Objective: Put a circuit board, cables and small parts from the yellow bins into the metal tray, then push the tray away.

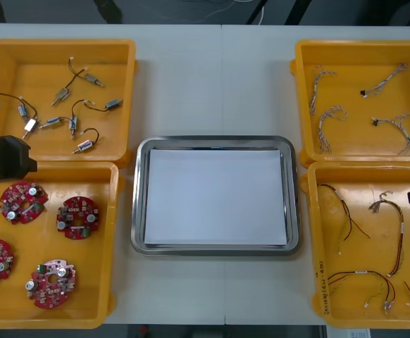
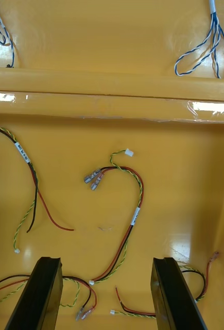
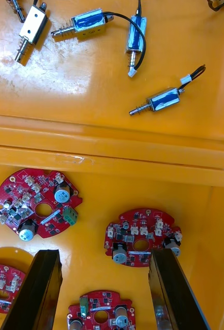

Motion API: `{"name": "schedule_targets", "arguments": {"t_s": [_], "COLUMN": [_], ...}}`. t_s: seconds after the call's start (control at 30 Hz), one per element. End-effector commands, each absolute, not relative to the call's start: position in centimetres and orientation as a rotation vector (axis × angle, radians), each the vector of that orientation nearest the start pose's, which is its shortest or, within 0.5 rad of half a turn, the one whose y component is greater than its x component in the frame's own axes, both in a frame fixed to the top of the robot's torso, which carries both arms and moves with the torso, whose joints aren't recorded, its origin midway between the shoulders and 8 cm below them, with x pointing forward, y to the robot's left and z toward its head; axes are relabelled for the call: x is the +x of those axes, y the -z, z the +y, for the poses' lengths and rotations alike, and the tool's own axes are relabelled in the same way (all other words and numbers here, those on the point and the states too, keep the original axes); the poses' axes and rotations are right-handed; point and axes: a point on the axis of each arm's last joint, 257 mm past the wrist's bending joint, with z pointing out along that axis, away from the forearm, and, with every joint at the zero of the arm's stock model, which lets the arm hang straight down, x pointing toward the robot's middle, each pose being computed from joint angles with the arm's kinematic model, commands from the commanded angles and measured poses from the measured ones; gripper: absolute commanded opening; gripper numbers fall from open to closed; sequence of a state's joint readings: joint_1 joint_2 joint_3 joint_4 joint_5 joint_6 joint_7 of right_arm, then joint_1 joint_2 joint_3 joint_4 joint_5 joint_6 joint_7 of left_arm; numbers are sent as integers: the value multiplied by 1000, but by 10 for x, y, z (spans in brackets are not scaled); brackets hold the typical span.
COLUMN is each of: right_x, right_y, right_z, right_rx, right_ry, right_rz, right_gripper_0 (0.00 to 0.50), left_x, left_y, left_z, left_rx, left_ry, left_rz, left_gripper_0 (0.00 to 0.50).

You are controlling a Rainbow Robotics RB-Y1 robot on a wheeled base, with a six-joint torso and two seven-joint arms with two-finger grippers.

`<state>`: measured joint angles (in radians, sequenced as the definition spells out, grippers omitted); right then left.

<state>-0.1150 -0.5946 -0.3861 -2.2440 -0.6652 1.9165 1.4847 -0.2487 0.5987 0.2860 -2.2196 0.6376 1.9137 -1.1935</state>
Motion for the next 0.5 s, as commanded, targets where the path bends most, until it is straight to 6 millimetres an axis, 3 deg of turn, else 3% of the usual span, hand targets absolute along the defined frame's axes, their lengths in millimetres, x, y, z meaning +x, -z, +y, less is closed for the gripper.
{"name": "schedule_targets", "arguments": {"t_s": [0.03, 0.5], "right_x": [369, 369], "right_y": [179, 179], "right_z": [-373, -373], "right_rx": [4, 4], "right_ry": [56, 56], "right_rz": [2611, 2611], "right_gripper_0": [500, 500], "left_x": [407, 407], "left_y": [147, 147], "left_z": [357, 357], "left_rx": [-180, -180], "left_ry": [-38, -38], "left_rz": [2544, 2544], "left_gripper_0": [500, 500]}}
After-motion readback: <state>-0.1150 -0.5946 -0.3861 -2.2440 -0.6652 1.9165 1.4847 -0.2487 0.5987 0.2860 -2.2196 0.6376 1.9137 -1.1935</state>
